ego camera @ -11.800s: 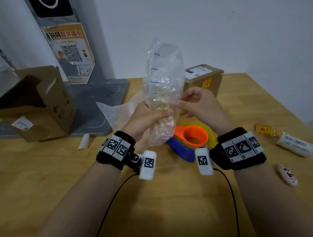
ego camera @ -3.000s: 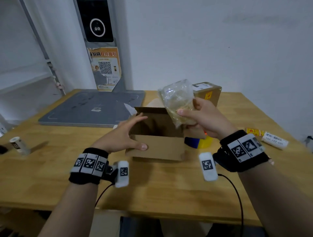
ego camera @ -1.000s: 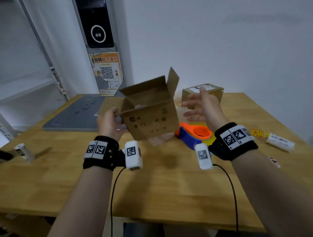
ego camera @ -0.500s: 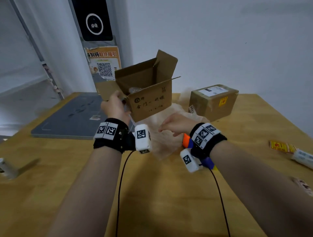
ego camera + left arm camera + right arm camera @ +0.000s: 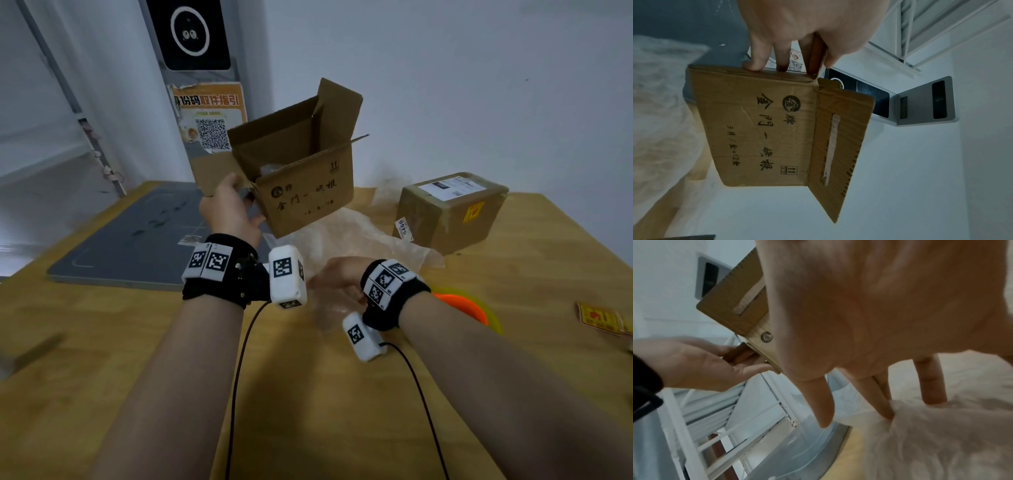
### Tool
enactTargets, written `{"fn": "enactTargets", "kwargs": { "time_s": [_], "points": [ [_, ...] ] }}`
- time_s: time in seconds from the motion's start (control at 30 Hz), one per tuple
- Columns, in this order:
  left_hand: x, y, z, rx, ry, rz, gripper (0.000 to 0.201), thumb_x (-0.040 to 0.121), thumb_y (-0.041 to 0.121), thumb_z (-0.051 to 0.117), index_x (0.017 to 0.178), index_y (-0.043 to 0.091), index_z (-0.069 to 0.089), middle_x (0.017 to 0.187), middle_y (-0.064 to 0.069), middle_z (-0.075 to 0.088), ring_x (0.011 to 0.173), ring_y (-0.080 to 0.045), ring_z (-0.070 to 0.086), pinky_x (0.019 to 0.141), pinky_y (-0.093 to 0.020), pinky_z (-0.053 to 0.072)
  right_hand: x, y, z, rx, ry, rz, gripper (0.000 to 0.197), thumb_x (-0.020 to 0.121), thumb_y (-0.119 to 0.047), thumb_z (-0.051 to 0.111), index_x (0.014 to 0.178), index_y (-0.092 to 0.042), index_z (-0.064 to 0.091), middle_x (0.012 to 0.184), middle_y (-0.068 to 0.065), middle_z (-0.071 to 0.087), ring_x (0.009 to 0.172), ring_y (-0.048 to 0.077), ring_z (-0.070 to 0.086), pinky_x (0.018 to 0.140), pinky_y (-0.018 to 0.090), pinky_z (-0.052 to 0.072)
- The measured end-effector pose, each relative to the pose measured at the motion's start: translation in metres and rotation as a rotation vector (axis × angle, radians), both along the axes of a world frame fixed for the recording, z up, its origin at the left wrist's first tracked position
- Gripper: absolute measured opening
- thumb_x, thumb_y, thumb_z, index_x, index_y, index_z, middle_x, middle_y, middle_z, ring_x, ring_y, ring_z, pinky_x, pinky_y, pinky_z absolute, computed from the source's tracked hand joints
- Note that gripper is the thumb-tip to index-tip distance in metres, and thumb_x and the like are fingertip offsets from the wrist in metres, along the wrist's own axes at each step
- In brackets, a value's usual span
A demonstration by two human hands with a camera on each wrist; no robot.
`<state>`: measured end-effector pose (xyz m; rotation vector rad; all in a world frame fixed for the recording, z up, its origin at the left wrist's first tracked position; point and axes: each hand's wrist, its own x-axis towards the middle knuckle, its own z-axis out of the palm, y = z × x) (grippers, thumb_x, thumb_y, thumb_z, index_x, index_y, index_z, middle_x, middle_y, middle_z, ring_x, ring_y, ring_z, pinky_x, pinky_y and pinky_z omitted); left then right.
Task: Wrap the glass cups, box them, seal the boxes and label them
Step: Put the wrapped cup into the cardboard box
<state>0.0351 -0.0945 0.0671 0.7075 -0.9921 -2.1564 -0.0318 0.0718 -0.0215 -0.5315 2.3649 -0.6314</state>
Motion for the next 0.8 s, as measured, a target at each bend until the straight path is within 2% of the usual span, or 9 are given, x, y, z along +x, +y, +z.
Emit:
{"fn": "enactTargets", "kwargs": {
  "time_s": [0.07, 0.1, 0.2, 0.3, 0.4, 0.47, 0.6, 0.7, 0.8],
  "points": [
    [0.001, 0.004, 0.004, 0.004, 0.009, 0.005, 0.033, 0.099, 0.019, 0.061, 0.131, 0.014, 0.053, 0.102, 0.002, 0.063, 0.104, -0.024, 0.070, 0.082, -0.063, 0.059, 0.005, 0.004, 0.003, -0.038, -0.101, -0.089, 0.061, 0.097, -0.052, 0.064, 0.141, -0.011, 0.056, 0.106, 0.009, 0.061, 0.095, 0.029, 0.062, 0.080, 0.036, 0.047],
    [0.002, 0.005, 0.005, 0.012, 0.014, 0.008, 0.034, 0.100, 0.020, 0.061, 0.132, 0.014, 0.054, 0.102, 0.001, 0.064, 0.103, -0.024, 0.070, 0.082, -0.063, 0.059, 0.003, 0.008, 0.003, -0.110, -0.172, -0.167, 0.064, 0.093, -0.055, 0.066, 0.141, -0.014, 0.054, 0.108, 0.009, 0.062, 0.094, 0.029, 0.060, 0.082, 0.036, 0.048],
    [0.006, -0.001, 0.010, 0.018, 0.038, 0.033, 0.034, 0.100, 0.023, 0.061, 0.132, 0.014, 0.056, 0.113, -0.008, 0.068, 0.103, -0.024, 0.071, 0.077, -0.060, 0.061, 0.001, 0.023, 0.014, -0.668, -0.263, -0.404, 0.050, 0.092, -0.042, 0.067, 0.135, -0.016, 0.058, 0.134, 0.015, 0.060, 0.122, 0.039, 0.057, 0.102, 0.056, 0.052],
    [0.012, -0.003, 0.014, 0.036, 0.042, 0.044, 0.038, 0.100, 0.026, 0.061, 0.136, 0.016, 0.053, 0.123, -0.010, 0.064, 0.104, -0.023, 0.071, 0.074, -0.058, 0.062, -0.012, 0.037, 0.041, -1.209, -0.162, -0.616, 0.040, 0.093, -0.034, 0.062, 0.128, -0.016, 0.067, 0.139, 0.016, 0.061, 0.127, 0.033, 0.058, 0.091, 0.049, 0.060],
    [0.020, 0.002, 0.022, 0.044, 0.057, 0.089, 0.034, 0.100, 0.024, 0.061, 0.132, 0.014, 0.055, 0.120, -0.010, 0.065, 0.100, -0.023, 0.072, 0.072, -0.057, 0.063, -0.018, 0.055, 0.063, -1.505, -0.125, -0.760, 0.041, 0.091, -0.029, 0.067, 0.131, -0.017, 0.069, 0.131, 0.010, 0.070, 0.127, 0.030, 0.063, 0.095, 0.050, 0.058],
    [0.024, 0.010, 0.025, 0.031, 0.052, 0.082, 0.032, 0.101, 0.023, 0.060, 0.131, 0.014, 0.056, 0.117, -0.008, 0.065, 0.100, -0.022, 0.071, 0.072, -0.057, 0.063, -0.012, 0.070, 0.080, -1.593, -0.047, -0.801, 0.041, 0.093, -0.027, 0.066, 0.132, -0.017, 0.069, 0.130, 0.006, 0.071, 0.125, 0.026, 0.064, 0.096, 0.049, 0.057],
    [0.033, 0.028, 0.018, -0.008, -0.004, 0.053, 0.027, 0.100, 0.020, 0.061, 0.125, 0.016, 0.054, 0.101, 0.001, 0.064, 0.101, -0.021, 0.071, 0.082, -0.058, 0.061, 0.001, 0.093, 0.102, -1.748, 0.042, -0.730, 0.029, 0.101, -0.014, 0.058, 0.126, -0.018, 0.071, 0.127, -0.002, 0.073, 0.122, 0.018, 0.066, 0.088, 0.033, 0.060],
    [0.038, 0.041, 0.003, -0.022, -0.058, 0.031, 0.023, 0.100, 0.018, 0.061, 0.121, 0.015, 0.055, 0.099, 0.002, 0.065, 0.104, -0.022, 0.071, 0.081, -0.057, 0.060, 0.015, 0.106, 0.114, -1.793, 0.120, -0.668, 0.032, 0.097, -0.010, 0.056, 0.121, -0.015, 0.076, 0.126, 0.001, 0.074, 0.123, 0.024, 0.066, 0.107, 0.047, 0.053],
    [0.048, 0.049, -0.015, -0.005, -0.101, -0.008, 0.032, 0.100, 0.019, 0.060, 0.131, 0.014, 0.054, 0.105, -0.001, 0.067, 0.104, -0.023, 0.070, 0.078, -0.054, 0.059, 0.030, 0.116, 0.121, -1.725, 0.200, -0.570, 0.031, 0.093, -0.016, 0.058, 0.114, -0.020, 0.080, 0.129, 0.003, 0.072, 0.128, 0.028, 0.062, 0.112, 0.055, 0.046]
  ]
}}
